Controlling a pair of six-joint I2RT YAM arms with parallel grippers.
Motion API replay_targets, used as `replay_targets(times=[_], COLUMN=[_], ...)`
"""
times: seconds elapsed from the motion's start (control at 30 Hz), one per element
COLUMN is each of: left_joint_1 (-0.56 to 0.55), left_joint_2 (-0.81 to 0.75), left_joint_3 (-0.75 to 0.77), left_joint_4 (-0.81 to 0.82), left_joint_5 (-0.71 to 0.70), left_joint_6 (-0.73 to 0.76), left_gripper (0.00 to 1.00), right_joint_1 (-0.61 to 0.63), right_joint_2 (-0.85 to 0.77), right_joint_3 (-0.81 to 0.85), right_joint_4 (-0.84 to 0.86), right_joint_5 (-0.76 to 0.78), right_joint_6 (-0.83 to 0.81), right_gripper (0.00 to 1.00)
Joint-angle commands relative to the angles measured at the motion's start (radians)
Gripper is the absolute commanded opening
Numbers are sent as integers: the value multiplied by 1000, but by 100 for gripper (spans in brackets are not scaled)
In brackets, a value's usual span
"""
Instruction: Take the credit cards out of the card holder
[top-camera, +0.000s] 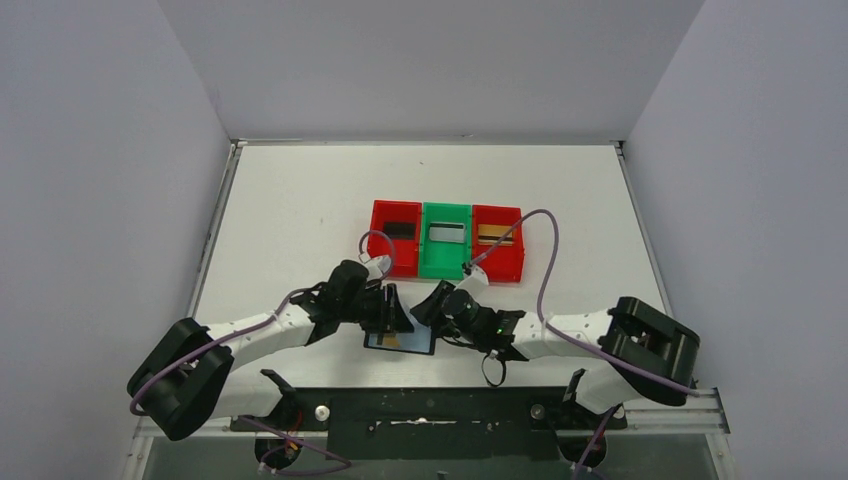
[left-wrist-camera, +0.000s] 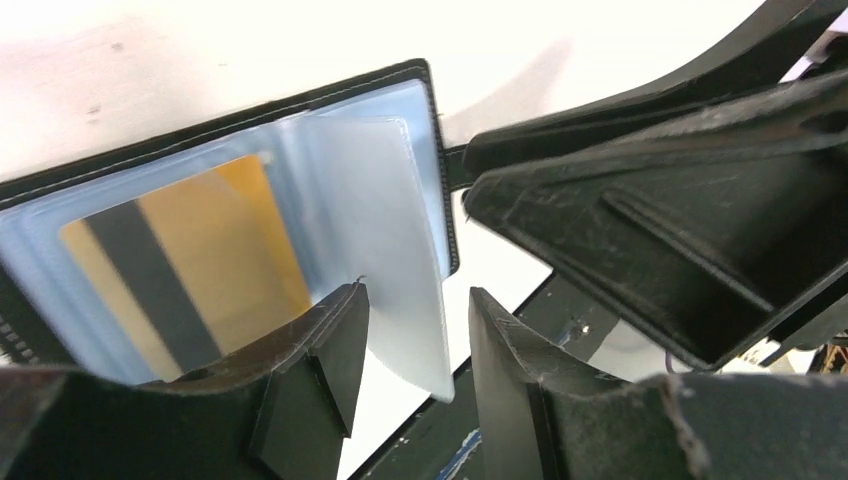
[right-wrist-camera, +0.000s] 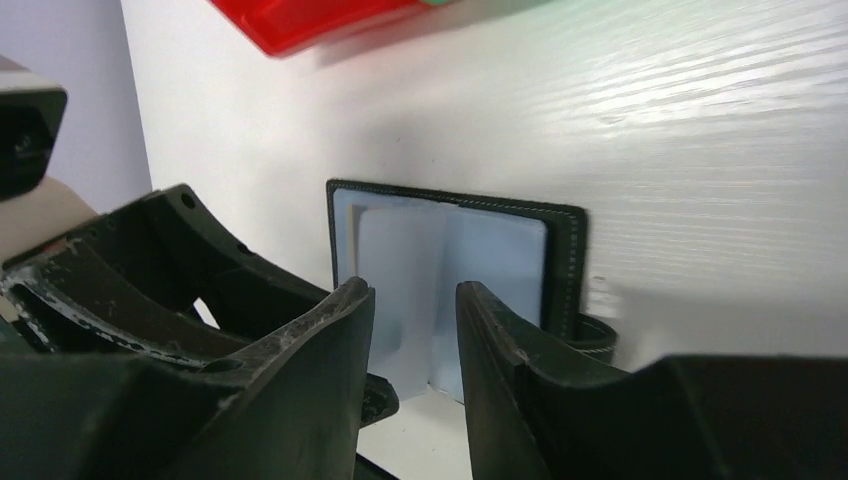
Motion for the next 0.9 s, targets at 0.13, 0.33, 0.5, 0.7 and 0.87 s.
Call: replay_targets(times=[0.13,0.33,0.5,0.7,0.87], left_joint_1=[-79,-111,-111,-75,62], left_joint_2=[103,168,82,-103,-276], left_joint_3=[102,113,128,118,95], left_joint_4=[115,117,38,-99,-245], left_joint_5=[44,17,-44,-222,-325], left_joint_6=[2,-5,17,25,11], left_gripper=[41,41,41,44,46], right_joint_1=[43,54,57,65,83], right_joint_2=[-239,-344,-327,-273,-217], right_joint_3=[-47,-115,-95,-19,45], right_joint_4=[-367,-375,-386,-379,-366], right_joint_5=[320,364,367,350,333], right_joint_6=[167,209,194,103,26], right_gripper=[39,43,46,50,54])
